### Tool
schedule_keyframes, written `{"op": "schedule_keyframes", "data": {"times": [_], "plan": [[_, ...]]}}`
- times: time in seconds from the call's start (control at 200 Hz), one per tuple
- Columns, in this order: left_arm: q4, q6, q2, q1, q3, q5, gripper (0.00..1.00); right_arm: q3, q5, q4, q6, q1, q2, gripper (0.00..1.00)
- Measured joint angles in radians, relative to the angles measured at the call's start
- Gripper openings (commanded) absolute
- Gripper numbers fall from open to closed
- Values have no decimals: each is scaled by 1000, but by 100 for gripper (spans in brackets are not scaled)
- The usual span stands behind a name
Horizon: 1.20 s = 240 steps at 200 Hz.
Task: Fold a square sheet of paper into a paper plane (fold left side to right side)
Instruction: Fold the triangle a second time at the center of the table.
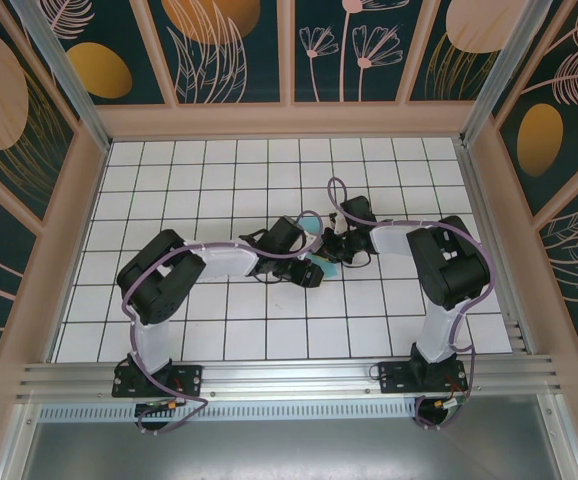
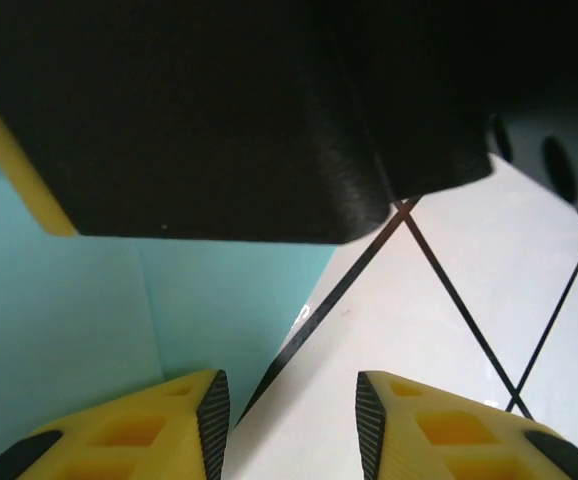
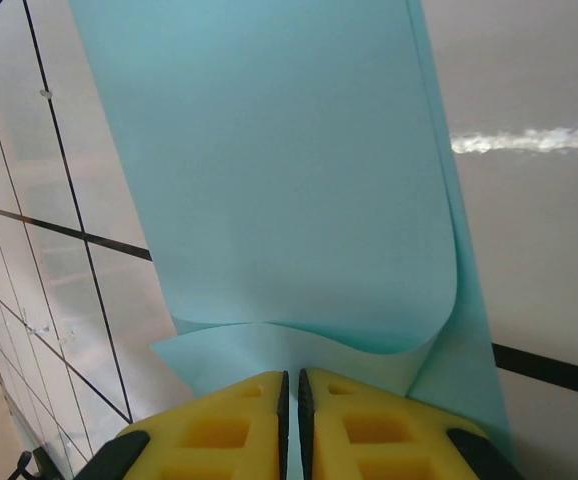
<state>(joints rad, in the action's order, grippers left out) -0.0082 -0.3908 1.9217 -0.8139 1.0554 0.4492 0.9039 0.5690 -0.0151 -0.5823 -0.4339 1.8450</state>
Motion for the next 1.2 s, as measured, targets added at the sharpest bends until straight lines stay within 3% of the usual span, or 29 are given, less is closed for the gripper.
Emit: {"op": "schedule_keyframes", "data": {"times": [0.535,0.946,1.201], "plan": [[124,-9,-59,0,-128,-31,41,5,13,-10,0,-2,0,16],[264,-62,-85,9,-220,0,40,-21,31,-11,0,5,-89,6],[292,-75,-85,15,-233,15,39,-54,30,-5,-19,-40,-112,6]]}}
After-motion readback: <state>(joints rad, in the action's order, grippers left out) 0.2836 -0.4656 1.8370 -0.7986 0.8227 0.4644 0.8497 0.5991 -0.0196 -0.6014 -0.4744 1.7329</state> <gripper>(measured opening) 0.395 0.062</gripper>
